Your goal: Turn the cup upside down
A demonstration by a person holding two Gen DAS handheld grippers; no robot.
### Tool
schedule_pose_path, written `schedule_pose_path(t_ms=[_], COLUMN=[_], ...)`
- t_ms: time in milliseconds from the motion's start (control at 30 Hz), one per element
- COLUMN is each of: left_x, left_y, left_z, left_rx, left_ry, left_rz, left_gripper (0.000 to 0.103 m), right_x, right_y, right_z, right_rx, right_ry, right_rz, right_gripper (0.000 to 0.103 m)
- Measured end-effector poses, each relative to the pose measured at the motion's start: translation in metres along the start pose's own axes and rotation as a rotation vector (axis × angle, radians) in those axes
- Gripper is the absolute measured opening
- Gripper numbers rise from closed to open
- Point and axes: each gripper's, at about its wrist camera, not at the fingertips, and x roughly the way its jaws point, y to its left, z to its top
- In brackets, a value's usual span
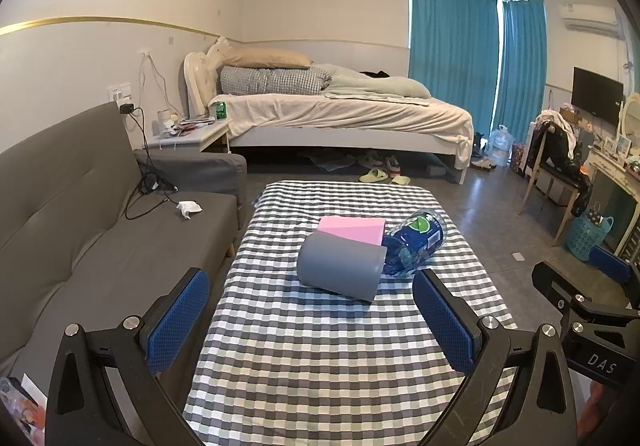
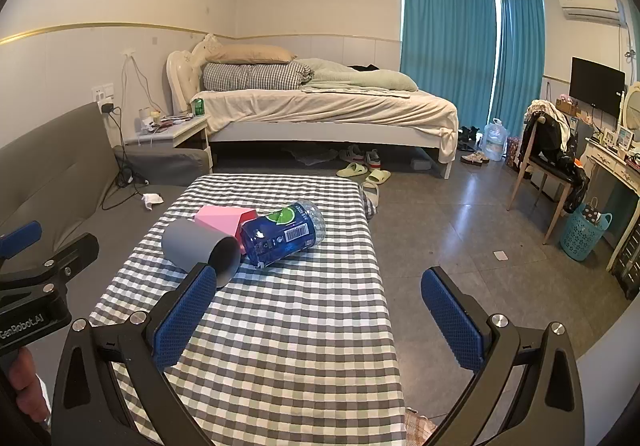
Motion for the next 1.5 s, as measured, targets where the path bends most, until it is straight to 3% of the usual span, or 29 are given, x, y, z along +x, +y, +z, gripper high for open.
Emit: schedule_pose_path(t_ms=[1500], left_x=[-0.002], left_y=[0.010], left_z=[-0.003], left_rx=[-0.018], left_ry=[0.007], left_rz=[0.010], left_gripper=[0.103], right_x=[0.000], right_y=[-0.001], right_z=[0.001], right_rx=[0.002], right_ry=[0.005], right_rz=[0.002], right_gripper=[0.103])
